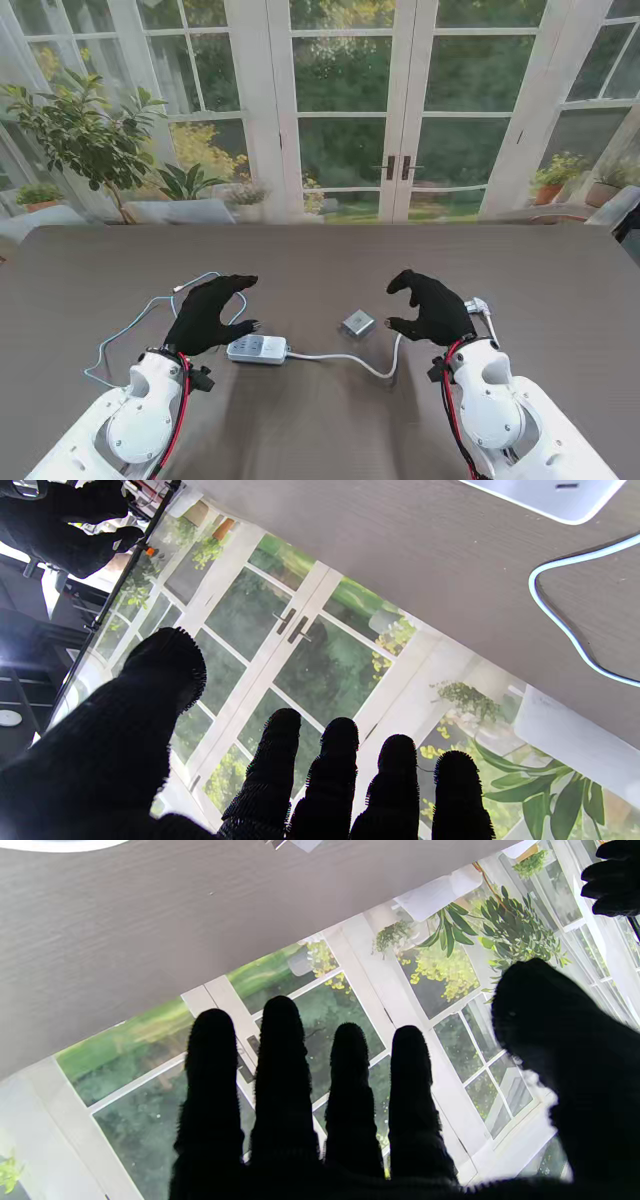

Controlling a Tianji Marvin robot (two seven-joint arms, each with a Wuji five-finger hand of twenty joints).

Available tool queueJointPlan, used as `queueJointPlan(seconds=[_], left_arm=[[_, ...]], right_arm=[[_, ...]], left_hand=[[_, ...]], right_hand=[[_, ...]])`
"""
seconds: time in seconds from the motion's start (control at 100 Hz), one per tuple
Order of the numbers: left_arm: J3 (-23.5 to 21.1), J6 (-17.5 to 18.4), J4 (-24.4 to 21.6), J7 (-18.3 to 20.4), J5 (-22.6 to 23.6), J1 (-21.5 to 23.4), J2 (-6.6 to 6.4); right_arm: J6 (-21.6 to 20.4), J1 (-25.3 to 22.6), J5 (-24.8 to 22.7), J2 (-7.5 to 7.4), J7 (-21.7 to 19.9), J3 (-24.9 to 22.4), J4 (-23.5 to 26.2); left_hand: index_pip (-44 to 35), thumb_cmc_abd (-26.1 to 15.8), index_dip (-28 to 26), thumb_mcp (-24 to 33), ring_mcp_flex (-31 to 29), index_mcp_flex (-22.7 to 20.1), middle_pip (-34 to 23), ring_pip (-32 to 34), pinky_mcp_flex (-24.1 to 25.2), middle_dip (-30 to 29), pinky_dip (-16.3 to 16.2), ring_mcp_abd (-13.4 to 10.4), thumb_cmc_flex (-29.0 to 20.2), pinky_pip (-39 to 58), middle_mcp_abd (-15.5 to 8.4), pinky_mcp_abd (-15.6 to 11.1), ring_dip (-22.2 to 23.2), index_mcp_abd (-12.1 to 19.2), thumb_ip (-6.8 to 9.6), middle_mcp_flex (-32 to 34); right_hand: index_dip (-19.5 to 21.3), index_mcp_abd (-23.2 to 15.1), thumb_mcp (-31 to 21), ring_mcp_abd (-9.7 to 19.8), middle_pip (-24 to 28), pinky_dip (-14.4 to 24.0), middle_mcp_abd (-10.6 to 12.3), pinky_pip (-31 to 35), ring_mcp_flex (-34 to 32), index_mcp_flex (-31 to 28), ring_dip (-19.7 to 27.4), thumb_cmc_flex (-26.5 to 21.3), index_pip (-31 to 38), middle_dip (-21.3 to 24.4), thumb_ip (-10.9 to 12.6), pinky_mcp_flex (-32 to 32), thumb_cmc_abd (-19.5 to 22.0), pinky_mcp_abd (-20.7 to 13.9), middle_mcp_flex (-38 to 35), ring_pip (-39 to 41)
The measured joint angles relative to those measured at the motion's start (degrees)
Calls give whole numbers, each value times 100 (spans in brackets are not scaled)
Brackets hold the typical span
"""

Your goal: Set up the charging station

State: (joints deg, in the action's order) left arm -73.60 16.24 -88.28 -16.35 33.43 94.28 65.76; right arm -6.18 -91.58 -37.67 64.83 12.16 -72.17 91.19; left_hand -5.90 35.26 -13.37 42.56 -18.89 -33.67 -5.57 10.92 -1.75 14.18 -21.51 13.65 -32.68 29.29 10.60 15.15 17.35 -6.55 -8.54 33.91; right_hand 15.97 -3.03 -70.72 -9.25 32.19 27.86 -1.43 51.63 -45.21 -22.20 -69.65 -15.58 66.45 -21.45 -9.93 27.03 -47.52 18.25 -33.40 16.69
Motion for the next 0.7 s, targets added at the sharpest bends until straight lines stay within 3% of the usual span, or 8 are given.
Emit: queueJointPlan(seconds=[0.53, 0.7], left_arm=[[-55, -150, -109, 366, 101, 64, -70], [-266, -387, -291, 593, 312, 179, -81]], right_arm=[[2, -3, 52, -17, -125, -19, 16], [49, -9, 107, -18, -159, -38, 37]], left_hand=[[-47, -150, 1, -65, -4, -95, 0, 0, 0, 0, -71, 0, 1, -113, 0, 3, 0, 0, 0, 14], [-147, -209, -5, -88, -68, -389, -26, 0, -86, 0, -94, 5, 3, -116, 6, 3, 6, -7, 0, 172]], right_hand=[[0, -1, 68, 0, -9, 100, 0, -74, 109, -3, 0, 60, 0, 1, 2, -9, 64, 0, 0, -4], [-1, -40, 72, 0, -10, 107, 0, -76, 134, -60, 0, 56, 1, 2, 4, -58, 121, 0, 0, -5]])
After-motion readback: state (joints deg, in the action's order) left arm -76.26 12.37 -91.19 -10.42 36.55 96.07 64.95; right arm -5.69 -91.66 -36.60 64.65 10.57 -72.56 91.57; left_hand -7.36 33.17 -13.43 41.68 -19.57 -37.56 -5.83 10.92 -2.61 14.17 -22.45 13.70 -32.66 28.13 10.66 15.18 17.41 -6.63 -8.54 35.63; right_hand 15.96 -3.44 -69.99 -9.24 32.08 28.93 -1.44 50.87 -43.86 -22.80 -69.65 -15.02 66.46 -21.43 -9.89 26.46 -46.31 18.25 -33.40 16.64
